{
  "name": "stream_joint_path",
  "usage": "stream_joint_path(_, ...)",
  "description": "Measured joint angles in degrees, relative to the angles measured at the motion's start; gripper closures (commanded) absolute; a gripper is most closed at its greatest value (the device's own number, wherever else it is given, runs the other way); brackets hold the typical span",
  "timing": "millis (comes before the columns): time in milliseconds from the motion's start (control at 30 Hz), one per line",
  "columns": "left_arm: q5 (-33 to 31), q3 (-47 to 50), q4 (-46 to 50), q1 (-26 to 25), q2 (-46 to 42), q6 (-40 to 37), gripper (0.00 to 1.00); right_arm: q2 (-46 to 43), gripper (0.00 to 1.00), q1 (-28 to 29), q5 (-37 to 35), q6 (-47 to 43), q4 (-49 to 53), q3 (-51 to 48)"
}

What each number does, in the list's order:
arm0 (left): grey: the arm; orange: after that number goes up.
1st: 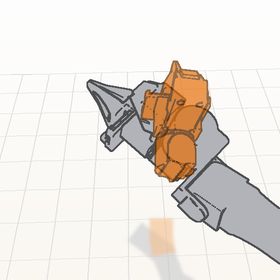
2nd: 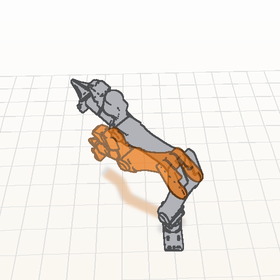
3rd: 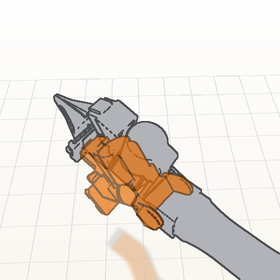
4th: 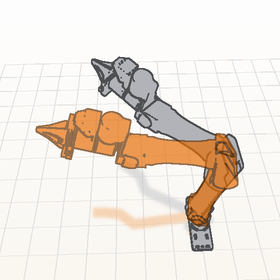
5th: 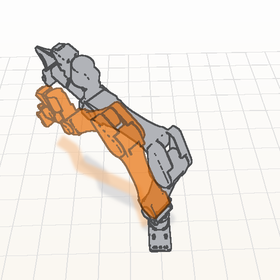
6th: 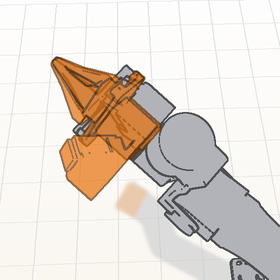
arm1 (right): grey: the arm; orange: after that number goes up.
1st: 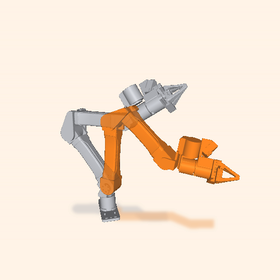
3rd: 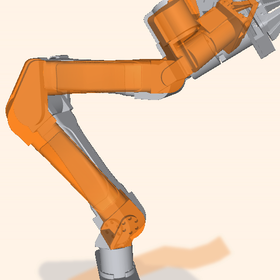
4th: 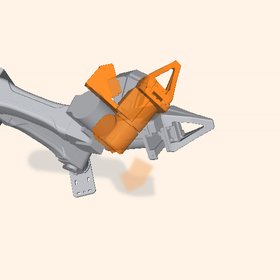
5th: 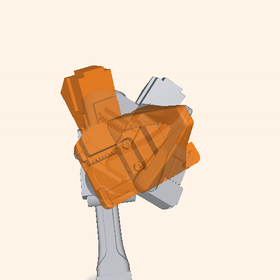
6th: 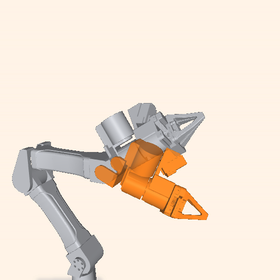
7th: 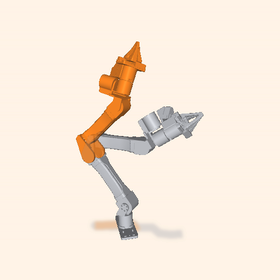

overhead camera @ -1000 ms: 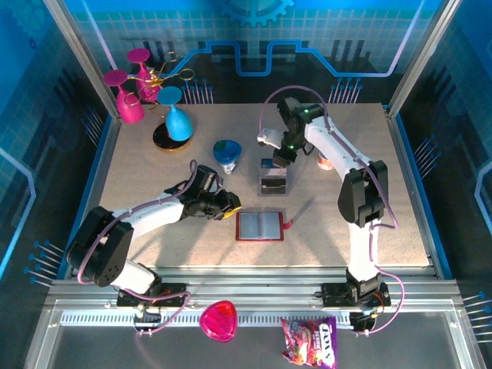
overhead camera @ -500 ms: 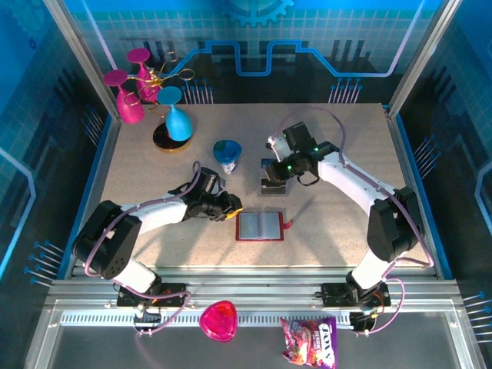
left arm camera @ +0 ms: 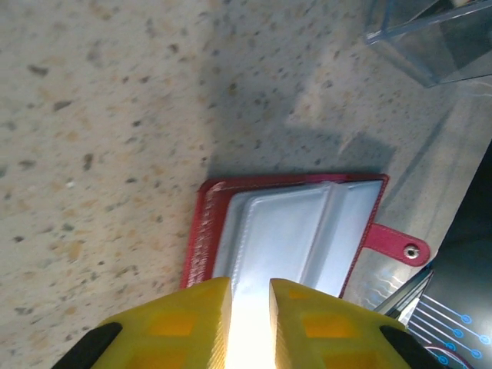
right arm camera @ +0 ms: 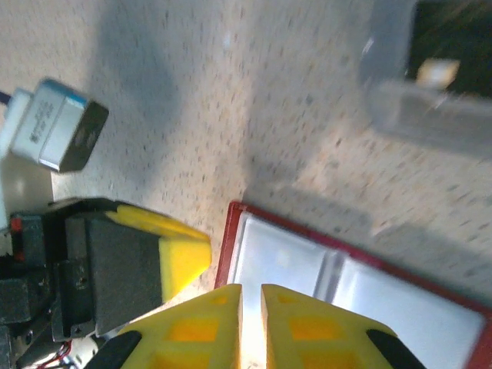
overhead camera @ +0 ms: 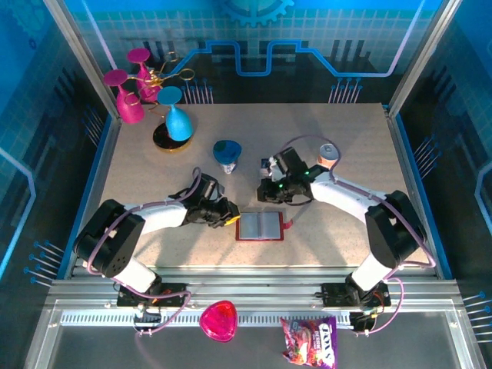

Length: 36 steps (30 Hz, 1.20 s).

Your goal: Take the credit cards out of the card holder

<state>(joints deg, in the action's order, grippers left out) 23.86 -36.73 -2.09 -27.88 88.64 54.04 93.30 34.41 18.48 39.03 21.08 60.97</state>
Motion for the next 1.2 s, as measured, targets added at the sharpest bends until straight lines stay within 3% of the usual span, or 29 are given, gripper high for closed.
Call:
stream_joint_path(233, 0.0, 1.9, -0.9, -0.8, 0.0, 0.1, 0.86, 2.9, 0.85, 3.8, 1.8, 4.0, -3.1, -1.5)
stream_joint_path(1200, 0.0, 4.0, -1.3, -3.6, -2.9, 1.6, 0.92, 6.3, 0.82, 4.6, 3.2, 5.8, -4.2, -2.9)
